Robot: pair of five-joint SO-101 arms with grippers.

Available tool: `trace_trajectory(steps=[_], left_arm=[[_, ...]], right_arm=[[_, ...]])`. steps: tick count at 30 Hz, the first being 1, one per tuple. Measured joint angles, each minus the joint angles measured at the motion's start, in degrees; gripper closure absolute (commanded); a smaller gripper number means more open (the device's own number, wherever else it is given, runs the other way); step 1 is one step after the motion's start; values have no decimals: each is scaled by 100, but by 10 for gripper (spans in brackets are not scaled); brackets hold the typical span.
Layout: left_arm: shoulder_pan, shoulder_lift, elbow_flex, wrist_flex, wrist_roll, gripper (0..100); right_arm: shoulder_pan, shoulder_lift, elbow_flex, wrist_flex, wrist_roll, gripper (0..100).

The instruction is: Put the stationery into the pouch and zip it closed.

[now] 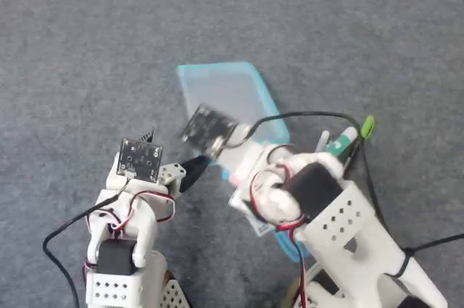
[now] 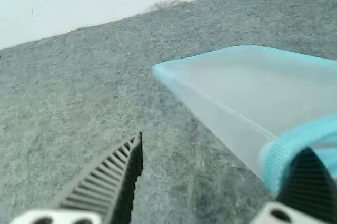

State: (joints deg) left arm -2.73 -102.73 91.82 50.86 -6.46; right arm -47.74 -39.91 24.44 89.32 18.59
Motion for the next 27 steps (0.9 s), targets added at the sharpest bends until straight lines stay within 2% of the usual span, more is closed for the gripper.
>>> trace_trajectory(steps=[4, 22, 27], left_arm=[[0, 0, 0, 0, 0, 600], [9, 0, 0, 0, 158, 600], [686, 0, 0, 0, 202, 600]], right_arm=[[-334, 0, 0, 26, 44, 993], [-949, -9, 0, 26, 79, 993], [-1389, -404, 229, 0, 229, 993]])
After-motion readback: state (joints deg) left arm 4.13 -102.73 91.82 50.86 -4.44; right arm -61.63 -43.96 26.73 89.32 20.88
